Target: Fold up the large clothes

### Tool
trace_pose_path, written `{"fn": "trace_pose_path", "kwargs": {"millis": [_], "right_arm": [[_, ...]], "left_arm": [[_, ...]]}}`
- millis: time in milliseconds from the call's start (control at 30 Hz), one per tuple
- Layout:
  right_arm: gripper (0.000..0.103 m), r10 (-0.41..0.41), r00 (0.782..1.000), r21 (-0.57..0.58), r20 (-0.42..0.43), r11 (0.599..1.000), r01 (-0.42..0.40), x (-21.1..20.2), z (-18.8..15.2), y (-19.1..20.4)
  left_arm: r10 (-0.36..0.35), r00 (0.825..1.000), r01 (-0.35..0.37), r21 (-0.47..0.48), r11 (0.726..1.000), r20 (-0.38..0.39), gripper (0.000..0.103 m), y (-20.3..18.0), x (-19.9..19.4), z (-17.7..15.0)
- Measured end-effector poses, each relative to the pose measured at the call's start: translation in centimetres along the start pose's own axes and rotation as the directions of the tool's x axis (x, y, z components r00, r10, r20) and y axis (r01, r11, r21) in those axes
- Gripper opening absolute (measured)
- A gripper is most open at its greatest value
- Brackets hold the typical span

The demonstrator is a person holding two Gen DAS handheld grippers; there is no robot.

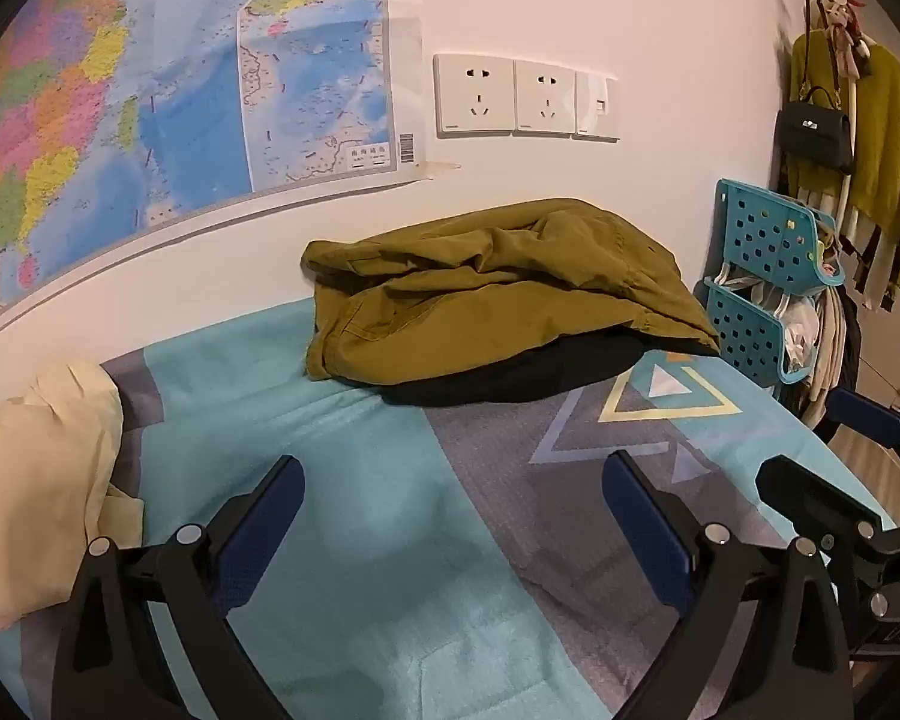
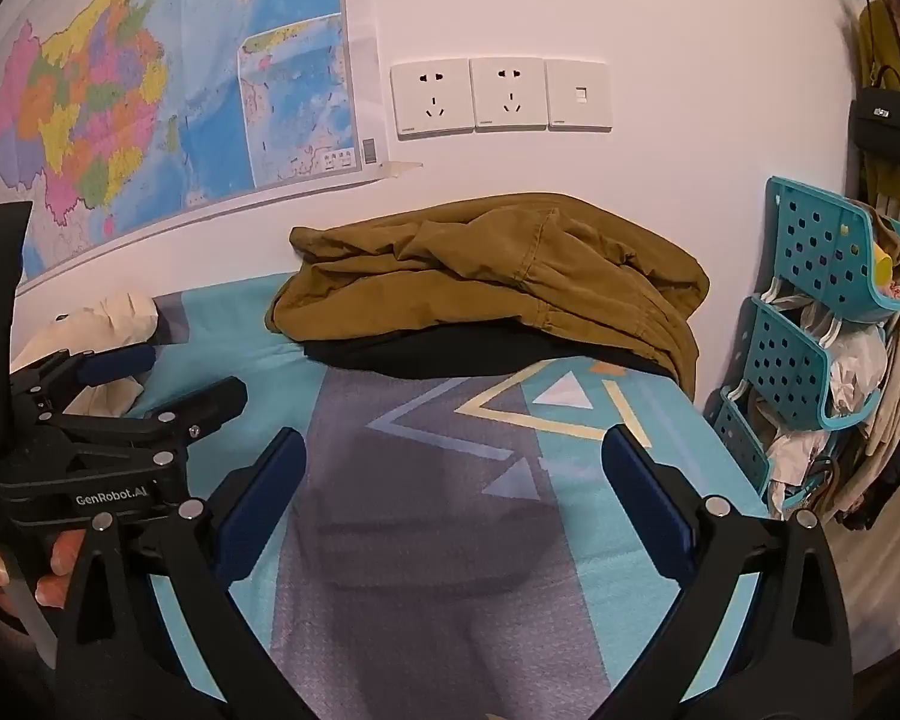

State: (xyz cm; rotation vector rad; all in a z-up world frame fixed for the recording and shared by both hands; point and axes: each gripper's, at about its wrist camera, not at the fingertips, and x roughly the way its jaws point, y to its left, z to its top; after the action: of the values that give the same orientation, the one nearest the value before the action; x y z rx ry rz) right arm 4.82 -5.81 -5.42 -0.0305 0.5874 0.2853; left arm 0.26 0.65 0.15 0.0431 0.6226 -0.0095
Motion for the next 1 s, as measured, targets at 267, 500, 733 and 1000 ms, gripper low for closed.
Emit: {"fn": "trace_pose_path", "kwargs": {"millis": [267,500,733,1000], "right_arm": [[0.097,-0.001,1.000,-0.004,-0.004,1.000,0.001,0.05,0.14,0.15],[0.097,0.001,1.000,-0.009,0.000,1.000,-0.001,-0.04,0.17,0.28],[0.097,0.000,1.000,-0.015,-0.001,1.000,0.000,-0.04,0.21,0.60],[0.097,0.008,1.000,-0.016,-0.005,1.000,-0.008,-0.03,0.29,0.58]], "left_arm": [[-0.001,1.000,0.001,-0.003,1.000,-0.004,0.096,-0.02,0.05,0.14],[-0.001,1.000,0.001,0.000,1.000,-0.001,0.096,-0.20,-0.06,0.09],[-0.001,1.000,0.001,0.000,1.000,-0.002,0.096,-0.22,-0.09,0.11],[-0.001,1.000,0.001,0.000,1.000,-0.001,0.096,-0.23,-0.11,0.17]]}}
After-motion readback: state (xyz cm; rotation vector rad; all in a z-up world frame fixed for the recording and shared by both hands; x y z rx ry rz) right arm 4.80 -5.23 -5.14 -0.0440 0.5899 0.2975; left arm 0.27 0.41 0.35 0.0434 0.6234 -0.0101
